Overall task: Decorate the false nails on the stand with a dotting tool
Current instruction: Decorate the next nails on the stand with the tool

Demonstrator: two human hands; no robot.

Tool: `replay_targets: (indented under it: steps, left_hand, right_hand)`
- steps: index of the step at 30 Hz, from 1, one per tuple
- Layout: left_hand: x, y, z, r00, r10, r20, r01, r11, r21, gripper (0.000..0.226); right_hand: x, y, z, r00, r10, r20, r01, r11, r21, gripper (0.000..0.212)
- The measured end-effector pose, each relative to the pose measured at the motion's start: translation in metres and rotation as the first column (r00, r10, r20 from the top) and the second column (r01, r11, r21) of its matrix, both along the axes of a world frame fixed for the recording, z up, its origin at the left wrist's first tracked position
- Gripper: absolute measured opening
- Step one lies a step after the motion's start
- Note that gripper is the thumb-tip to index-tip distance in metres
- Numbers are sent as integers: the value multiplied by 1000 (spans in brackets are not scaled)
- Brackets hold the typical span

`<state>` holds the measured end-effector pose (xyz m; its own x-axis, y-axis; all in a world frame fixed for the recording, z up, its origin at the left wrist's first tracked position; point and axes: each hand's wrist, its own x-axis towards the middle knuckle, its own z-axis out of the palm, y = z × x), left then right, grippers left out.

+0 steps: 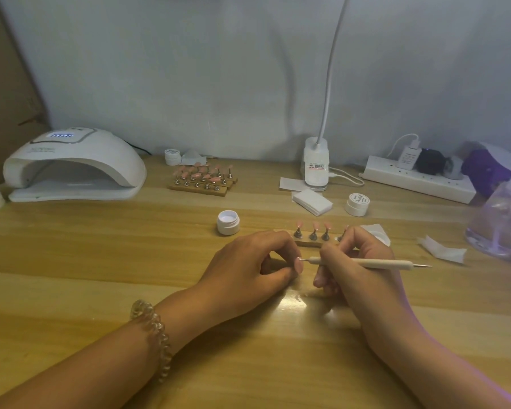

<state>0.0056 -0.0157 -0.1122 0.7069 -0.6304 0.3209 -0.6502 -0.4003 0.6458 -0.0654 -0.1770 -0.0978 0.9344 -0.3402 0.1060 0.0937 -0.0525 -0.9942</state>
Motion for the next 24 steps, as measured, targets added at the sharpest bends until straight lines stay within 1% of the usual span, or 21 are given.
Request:
replay_targets:
  steps: [9,19,24]
  left_hand:
    - [-1,1,1,1000,-16,-9,16,1000,-13,6]
    - [0,0,-1,1000,-13,2,13,1000,-15,10]
    - [0,0,-1,1000,-20,-1,20,1000,-15,8]
  right_hand:
    - [0,0,-1,1000,0,1,0,1000,-18,22]
    - [1,-1,-1,1000,-13,-7,12,999,-33,19]
    - [0,0,0,1000,2,-3,-2,999,-33,19]
